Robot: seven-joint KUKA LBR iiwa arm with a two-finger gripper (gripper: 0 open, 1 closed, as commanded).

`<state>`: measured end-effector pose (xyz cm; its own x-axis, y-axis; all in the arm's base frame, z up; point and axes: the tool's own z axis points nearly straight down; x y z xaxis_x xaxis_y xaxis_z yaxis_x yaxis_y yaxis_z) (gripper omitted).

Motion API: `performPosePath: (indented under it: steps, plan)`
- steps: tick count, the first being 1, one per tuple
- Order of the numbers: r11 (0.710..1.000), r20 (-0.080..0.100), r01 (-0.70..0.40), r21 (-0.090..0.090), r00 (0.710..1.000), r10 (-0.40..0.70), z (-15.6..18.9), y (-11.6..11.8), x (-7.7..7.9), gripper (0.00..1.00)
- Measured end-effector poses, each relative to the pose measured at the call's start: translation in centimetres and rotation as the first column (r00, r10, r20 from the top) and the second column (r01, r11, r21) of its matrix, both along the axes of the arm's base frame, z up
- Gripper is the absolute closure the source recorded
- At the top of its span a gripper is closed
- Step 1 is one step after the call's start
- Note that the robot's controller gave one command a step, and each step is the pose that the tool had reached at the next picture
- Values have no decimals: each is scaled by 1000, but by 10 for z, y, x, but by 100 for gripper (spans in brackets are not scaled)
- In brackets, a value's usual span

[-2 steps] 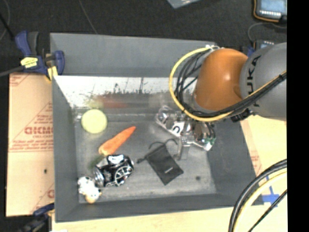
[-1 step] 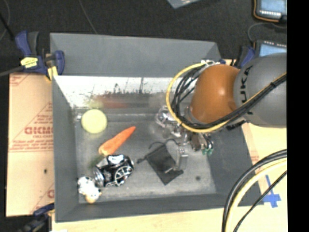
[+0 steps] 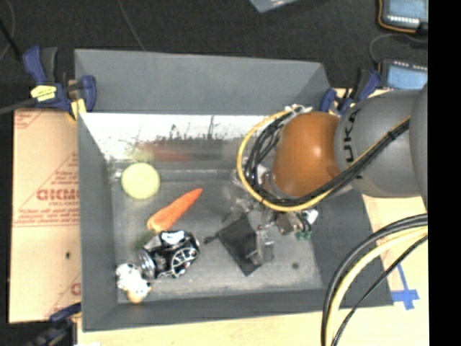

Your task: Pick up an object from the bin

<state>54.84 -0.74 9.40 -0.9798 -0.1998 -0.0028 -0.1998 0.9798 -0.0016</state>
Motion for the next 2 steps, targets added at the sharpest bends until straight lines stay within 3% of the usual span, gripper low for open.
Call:
performPosePath:
  steps: [1, 2]
  plan:
    - [993, 9, 115, 2, 993, -115, -23, 24, 10, 100]
    - [993, 9, 114, 2, 993, -114, -23, 24, 10, 100]
